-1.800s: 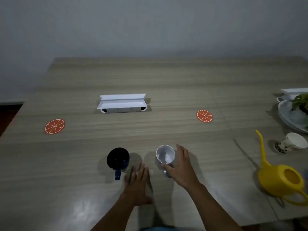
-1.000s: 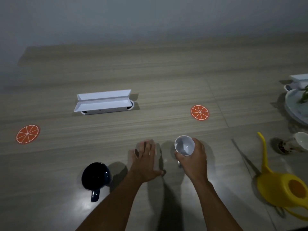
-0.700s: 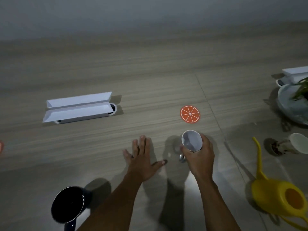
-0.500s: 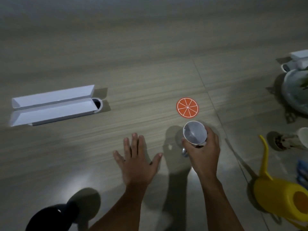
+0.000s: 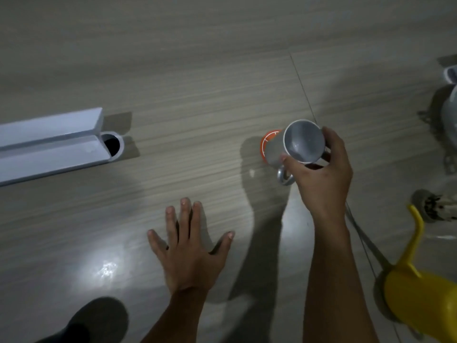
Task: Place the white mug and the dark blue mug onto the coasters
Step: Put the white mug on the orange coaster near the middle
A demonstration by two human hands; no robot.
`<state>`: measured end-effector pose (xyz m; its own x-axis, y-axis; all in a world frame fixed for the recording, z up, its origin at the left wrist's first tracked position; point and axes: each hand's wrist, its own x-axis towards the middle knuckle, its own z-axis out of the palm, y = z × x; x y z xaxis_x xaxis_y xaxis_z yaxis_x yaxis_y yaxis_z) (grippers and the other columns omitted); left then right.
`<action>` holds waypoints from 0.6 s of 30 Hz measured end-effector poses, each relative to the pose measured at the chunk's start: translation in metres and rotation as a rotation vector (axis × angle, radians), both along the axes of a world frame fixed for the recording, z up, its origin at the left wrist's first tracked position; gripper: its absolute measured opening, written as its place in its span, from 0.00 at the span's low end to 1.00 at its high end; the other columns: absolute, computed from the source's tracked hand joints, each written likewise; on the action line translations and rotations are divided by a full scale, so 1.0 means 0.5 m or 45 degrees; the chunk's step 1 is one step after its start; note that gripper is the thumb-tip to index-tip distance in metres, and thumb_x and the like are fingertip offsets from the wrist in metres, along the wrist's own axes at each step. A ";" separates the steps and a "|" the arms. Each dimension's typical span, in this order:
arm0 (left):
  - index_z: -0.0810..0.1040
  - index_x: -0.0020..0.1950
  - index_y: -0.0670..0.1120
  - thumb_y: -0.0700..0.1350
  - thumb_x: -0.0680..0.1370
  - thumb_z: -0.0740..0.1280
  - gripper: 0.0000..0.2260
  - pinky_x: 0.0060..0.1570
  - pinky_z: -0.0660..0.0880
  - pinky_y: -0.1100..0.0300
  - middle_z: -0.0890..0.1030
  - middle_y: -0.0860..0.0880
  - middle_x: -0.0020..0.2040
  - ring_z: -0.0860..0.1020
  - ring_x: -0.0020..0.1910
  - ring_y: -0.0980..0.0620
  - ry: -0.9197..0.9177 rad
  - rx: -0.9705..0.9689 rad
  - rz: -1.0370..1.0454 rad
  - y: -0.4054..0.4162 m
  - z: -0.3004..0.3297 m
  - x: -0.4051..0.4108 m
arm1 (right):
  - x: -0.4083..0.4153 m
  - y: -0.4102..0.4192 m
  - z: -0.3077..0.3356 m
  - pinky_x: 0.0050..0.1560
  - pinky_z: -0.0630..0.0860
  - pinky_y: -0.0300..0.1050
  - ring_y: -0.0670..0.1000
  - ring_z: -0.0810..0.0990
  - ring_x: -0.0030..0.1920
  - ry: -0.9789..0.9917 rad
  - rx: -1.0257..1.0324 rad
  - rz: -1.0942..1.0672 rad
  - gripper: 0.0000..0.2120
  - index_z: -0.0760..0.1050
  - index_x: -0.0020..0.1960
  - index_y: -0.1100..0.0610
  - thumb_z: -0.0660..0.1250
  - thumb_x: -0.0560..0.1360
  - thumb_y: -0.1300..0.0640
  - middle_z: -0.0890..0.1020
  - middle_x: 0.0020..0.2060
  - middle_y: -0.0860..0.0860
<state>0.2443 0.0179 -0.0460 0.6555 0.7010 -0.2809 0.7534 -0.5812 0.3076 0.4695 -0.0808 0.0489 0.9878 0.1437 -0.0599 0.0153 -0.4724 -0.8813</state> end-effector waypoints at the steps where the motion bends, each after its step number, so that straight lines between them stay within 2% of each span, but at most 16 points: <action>1: 0.54 0.81 0.54 0.75 0.73 0.56 0.42 0.75 0.43 0.30 0.52 0.54 0.83 0.44 0.82 0.47 -0.002 -0.002 0.003 0.000 0.000 0.000 | 0.010 0.004 0.000 0.42 0.76 0.27 0.28 0.76 0.51 0.005 0.001 0.003 0.38 0.71 0.68 0.46 0.81 0.62 0.55 0.76 0.59 0.41; 7: 0.54 0.81 0.55 0.74 0.73 0.56 0.42 0.75 0.43 0.31 0.51 0.54 0.83 0.44 0.82 0.47 0.009 -0.002 0.003 -0.003 0.002 0.004 | 0.043 0.014 -0.014 0.54 0.81 0.42 0.40 0.78 0.58 0.026 -0.029 0.037 0.39 0.71 0.68 0.45 0.81 0.60 0.54 0.78 0.61 0.42; 11: 0.53 0.81 0.56 0.75 0.73 0.55 0.42 0.75 0.42 0.31 0.50 0.55 0.83 0.43 0.82 0.49 -0.017 -0.026 0.026 -0.001 0.003 0.004 | 0.053 0.007 -0.035 0.51 0.81 0.37 0.47 0.81 0.58 0.055 -0.029 0.073 0.41 0.69 0.71 0.44 0.81 0.63 0.57 0.75 0.64 0.45; 14: 0.52 0.81 0.55 0.75 0.73 0.54 0.42 0.75 0.43 0.30 0.49 0.55 0.83 0.42 0.82 0.49 0.000 -0.028 0.017 0.001 0.002 0.005 | 0.056 0.005 -0.047 0.55 0.81 0.43 0.51 0.81 0.59 0.063 -0.034 0.082 0.43 0.66 0.73 0.44 0.81 0.64 0.57 0.74 0.67 0.46; 16: 0.52 0.81 0.55 0.75 0.73 0.54 0.42 0.75 0.43 0.30 0.49 0.54 0.83 0.42 0.82 0.48 -0.005 -0.027 0.010 0.000 0.002 0.004 | 0.057 0.004 -0.049 0.54 0.81 0.44 0.49 0.81 0.58 0.061 -0.030 0.075 0.43 0.64 0.75 0.44 0.81 0.65 0.57 0.74 0.68 0.47; 18: 0.52 0.81 0.55 0.75 0.73 0.55 0.42 0.74 0.44 0.29 0.50 0.54 0.83 0.43 0.82 0.48 -0.016 -0.032 0.014 0.000 0.003 0.004 | 0.060 0.003 -0.048 0.53 0.81 0.38 0.44 0.81 0.56 0.052 -0.012 0.070 0.43 0.64 0.75 0.46 0.80 0.65 0.57 0.74 0.66 0.45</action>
